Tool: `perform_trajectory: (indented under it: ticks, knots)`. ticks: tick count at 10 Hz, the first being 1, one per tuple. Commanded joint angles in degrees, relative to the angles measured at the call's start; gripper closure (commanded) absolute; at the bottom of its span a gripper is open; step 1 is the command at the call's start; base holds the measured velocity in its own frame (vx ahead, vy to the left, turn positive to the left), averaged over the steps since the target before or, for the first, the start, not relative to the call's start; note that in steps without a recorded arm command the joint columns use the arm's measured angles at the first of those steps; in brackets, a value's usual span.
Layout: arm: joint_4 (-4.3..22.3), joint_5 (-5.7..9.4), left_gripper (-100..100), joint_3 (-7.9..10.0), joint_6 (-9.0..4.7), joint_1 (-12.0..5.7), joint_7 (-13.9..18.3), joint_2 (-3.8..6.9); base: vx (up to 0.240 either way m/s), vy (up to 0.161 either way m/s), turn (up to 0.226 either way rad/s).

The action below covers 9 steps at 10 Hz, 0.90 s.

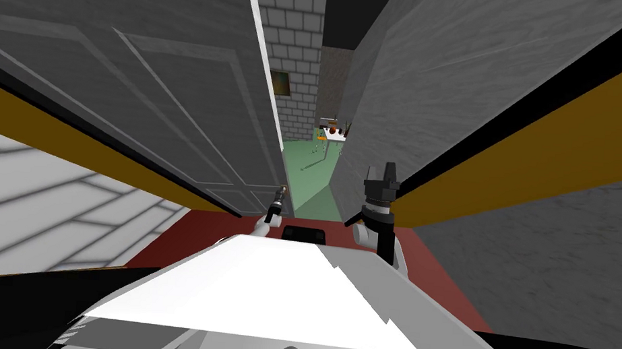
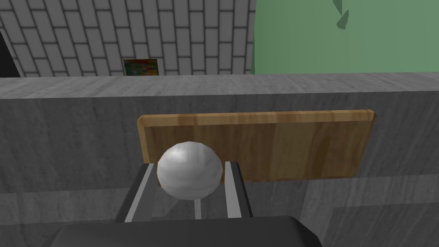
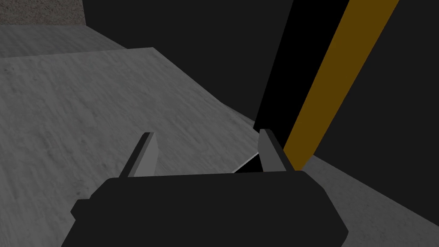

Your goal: Push the door open

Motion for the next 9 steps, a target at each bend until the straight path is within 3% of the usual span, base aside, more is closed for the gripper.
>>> perform_trajectory:
  ticks: [1,6,7,9]
  knots:
    - [-1.9,0.21,100,0.48,0.54,0.29,0.0,0.71,0.122,-0.031,0.017]
    - [-1.6,1.54,100,2.82,0.53,0.3,-0.8,1.93,0.185,-0.042,0.039]
    - [-1.6,2.19,100,3.97,0.53,0.31,-1.2,2.34,0.165,-0.019,0.036]
    - [-1.6,2.36,100,4.27,0.53,0.31,-1.3,2.44,0.158,-0.039,0.052]
